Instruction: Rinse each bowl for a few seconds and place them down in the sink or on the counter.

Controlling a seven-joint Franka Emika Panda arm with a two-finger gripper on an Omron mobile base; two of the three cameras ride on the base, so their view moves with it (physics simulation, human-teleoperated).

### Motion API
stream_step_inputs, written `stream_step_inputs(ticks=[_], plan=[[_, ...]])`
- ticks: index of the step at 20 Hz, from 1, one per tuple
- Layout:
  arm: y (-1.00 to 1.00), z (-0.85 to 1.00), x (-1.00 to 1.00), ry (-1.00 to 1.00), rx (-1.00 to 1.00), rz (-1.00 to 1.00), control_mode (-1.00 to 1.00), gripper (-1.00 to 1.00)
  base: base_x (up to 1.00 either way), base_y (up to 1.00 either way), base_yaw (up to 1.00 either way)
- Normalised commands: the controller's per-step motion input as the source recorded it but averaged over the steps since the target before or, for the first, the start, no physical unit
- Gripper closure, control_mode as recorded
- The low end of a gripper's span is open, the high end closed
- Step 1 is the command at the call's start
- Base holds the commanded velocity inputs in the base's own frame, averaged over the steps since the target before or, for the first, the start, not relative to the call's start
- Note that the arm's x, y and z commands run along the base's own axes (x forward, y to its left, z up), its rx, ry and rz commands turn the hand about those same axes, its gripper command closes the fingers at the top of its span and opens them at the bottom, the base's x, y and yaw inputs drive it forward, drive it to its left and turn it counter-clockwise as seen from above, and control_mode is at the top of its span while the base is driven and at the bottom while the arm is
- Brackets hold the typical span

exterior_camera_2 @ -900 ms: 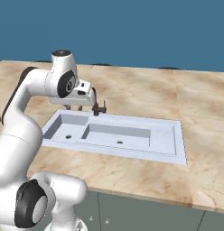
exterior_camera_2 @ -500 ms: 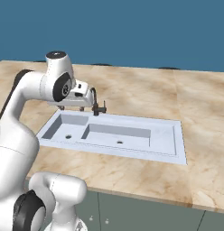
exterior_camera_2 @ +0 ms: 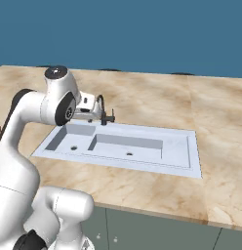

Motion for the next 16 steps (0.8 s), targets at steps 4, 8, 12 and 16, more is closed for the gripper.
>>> stream_step_inputs(ticks=[4,8,12,16], plan=[[-0.16,-0.12,0.07,-0.13,0.0,0.03,-1.0,-1.0,0.0,0.0,0.0],[-0.2,-0.14,0.13,-0.13,0.0,0.05,-1.0,-1.0,0.0,0.0,0.0],[-0.2,-0.13,0.16,-0.07,0.0,0.06,-1.0,-1.0,0.0,0.0,0.0],[-0.18,-0.13,0.2,-0.05,0.0,0.06,-1.0,-1.0,0.0,0.0,0.0]])
